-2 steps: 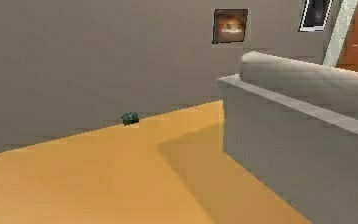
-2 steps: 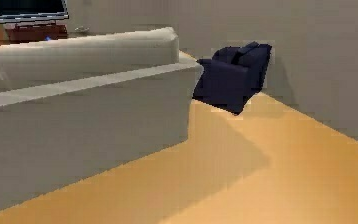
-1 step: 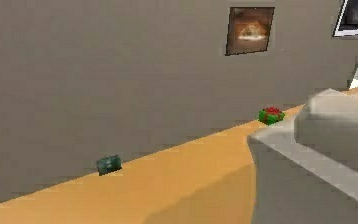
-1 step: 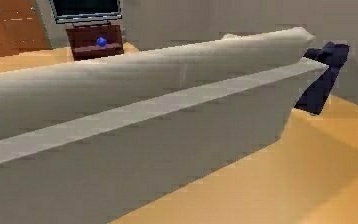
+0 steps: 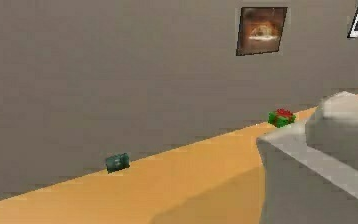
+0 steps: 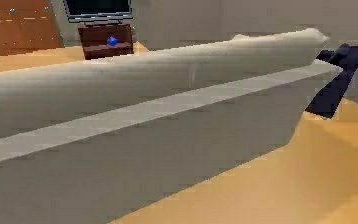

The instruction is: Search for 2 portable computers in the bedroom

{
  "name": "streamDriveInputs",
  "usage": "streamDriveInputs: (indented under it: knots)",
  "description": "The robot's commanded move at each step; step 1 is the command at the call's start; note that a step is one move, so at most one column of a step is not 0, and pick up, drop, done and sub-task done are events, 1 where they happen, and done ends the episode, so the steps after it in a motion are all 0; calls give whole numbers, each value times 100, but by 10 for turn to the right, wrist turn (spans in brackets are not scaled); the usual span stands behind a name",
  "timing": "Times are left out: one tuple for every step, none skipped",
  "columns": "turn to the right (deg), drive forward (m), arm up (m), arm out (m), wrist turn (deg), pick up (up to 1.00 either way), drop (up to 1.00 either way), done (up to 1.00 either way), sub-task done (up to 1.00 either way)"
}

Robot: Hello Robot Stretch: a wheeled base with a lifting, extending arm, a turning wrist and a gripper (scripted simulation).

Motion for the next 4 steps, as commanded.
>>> streamDriveInputs:
  knots:
    - [-240,0,0,0,0,0,0,0,0]
    - [0,90,0,0,0,0,0,0,0]
    - [450,0,0,0,0,0,0,0,0]
    - [210,0,0,0,0,0,0,0,0]
